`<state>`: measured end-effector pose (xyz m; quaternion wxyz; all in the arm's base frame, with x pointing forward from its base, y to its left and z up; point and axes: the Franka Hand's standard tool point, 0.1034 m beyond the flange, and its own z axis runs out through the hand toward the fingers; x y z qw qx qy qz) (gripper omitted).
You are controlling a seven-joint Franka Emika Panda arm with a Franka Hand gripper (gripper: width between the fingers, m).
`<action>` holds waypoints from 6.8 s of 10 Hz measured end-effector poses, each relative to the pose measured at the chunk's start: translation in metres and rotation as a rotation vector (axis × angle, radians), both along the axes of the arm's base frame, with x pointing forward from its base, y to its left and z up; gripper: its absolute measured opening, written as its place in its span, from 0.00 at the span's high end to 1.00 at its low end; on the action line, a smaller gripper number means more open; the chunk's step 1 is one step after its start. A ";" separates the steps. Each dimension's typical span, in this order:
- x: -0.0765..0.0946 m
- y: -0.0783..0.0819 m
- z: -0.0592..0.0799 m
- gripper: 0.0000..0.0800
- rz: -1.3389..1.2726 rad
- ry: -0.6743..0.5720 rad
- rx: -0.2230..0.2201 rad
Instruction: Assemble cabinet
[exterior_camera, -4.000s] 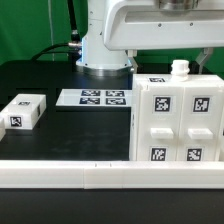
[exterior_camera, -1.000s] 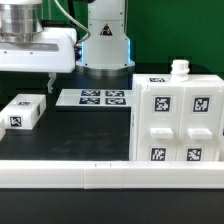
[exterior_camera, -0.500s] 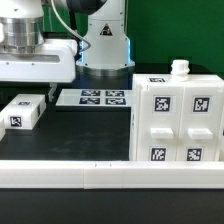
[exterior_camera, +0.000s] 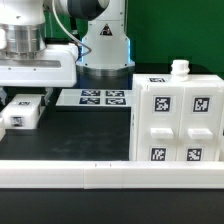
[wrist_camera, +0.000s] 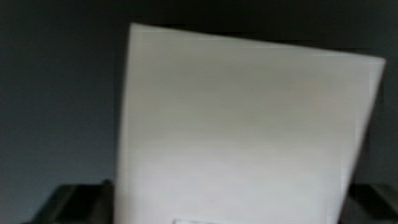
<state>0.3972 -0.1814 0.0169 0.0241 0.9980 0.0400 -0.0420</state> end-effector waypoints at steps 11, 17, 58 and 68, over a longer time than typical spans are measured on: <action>0.027 0.063 0.087 0.30 -0.042 -0.042 0.058; 0.072 0.102 0.129 0.30 -0.130 -0.031 0.068; 0.197 0.255 0.147 0.30 -0.183 0.021 0.028; 0.204 0.258 0.143 0.30 -0.183 -0.005 0.030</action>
Offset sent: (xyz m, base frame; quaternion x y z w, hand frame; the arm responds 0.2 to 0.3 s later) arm 0.0000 0.0000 0.0000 0.0000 0.0000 0.0000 1.0000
